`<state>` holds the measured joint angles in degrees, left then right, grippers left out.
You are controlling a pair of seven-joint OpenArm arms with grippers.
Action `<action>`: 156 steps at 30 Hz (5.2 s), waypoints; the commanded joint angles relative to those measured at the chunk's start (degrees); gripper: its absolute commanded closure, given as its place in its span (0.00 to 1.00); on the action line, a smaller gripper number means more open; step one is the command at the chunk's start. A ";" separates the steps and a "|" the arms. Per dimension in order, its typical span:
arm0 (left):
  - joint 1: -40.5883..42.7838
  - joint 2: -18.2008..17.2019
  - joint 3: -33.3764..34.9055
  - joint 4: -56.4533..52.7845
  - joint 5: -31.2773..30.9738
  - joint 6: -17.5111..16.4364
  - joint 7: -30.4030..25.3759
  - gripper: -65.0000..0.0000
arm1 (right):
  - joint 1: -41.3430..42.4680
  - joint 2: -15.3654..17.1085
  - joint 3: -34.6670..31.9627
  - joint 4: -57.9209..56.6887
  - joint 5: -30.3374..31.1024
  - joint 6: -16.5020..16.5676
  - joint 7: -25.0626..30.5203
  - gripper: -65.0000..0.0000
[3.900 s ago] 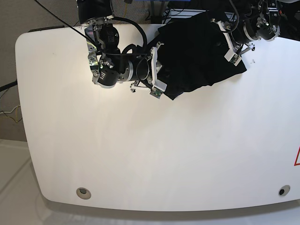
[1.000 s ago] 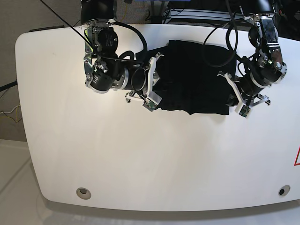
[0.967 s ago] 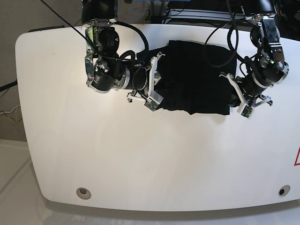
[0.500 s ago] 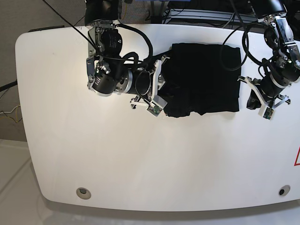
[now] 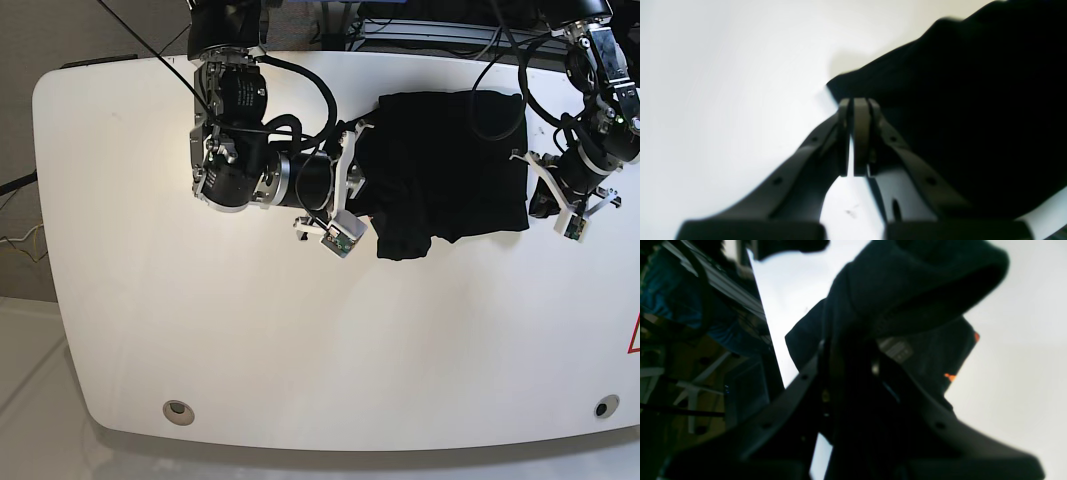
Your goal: Fold the T-shirt properly
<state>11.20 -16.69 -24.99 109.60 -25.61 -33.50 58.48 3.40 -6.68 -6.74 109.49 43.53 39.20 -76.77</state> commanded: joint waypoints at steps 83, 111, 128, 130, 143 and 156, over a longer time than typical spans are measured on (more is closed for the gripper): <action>3.35 5.22 9.48 -21.47 20.64 -0.13 -10.52 1.00 | 2.01 -0.05 -12.64 -1.40 -16.85 0.32 1.48 1.00; 2.29 6.53 12.20 -21.38 20.81 -0.13 -10.52 1.00 | 3.85 -2.32 -12.99 -1.14 -16.85 0.23 1.65 1.00; 2.29 6.62 13.26 -18.04 20.81 -0.13 -10.43 1.00 | 5.17 -2.32 -12.99 -5.98 -17.02 0.05 1.83 1.00; 2.29 6.71 13.26 -18.04 20.81 -0.13 -10.43 1.00 | 5.26 -2.32 -13.08 -5.98 -16.93 0.05 1.83 1.00; 2.29 7.68 13.26 -18.04 21.08 -0.13 -10.43 1.00 | 5.61 -2.32 -20.03 -6.06 -17.46 -3.90 1.83 0.98; 2.12 7.68 13.26 -18.04 21.08 -0.13 -10.43 1.00 | 7.19 -2.32 -21.87 -6.33 -17.46 -9.00 1.74 0.63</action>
<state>12.36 -9.26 -12.32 92.25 -6.04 -32.21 42.61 8.97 -8.25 -28.56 102.56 24.82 30.17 -76.55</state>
